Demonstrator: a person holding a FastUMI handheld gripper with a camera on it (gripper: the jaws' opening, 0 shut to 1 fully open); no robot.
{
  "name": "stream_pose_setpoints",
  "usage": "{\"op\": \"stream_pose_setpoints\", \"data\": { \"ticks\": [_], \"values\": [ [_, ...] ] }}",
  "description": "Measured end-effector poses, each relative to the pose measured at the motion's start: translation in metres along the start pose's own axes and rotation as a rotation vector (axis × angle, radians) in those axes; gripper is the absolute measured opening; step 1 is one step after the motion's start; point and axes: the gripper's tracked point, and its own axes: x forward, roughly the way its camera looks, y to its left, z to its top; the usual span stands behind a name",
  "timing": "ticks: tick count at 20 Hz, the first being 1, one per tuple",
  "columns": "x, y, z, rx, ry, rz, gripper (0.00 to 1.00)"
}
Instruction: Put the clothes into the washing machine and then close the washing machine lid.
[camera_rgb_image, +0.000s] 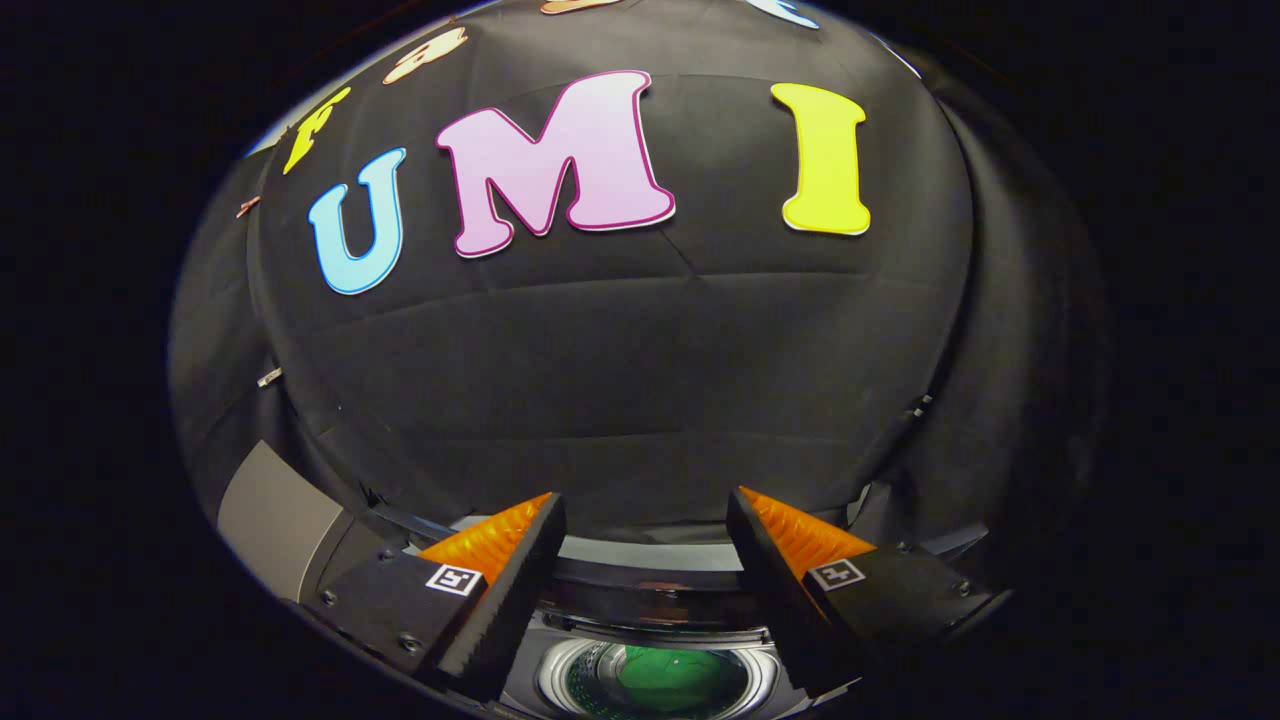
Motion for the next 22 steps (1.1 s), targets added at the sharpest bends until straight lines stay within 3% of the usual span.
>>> {"op": "stream_pose_setpoints", "data": {
  "ticks": [7,14,16,17,18,20,22],
  "values": [
    [-0.021,0.003,-0.003,-0.033,-0.14,0.034,1.0],
    [-0.052,-0.006,-0.014,-0.084,-0.183,-0.03,1.0],
    [-0.054,-0.009,-0.08,-0.035,0.105,-0.058,1.0],
    [-0.064,-0.01,-0.079,-0.04,0.105,-0.06,1.0],
    [-0.068,-0.015,-0.061,-0.062,0.026,-0.101,1.0],
    [-0.079,0.001,0.005,-0.125,-0.201,-0.079,0.99],
    [-0.054,0.01,0.03,-0.223,-0.237,-0.093,0.98]
  ]
}}
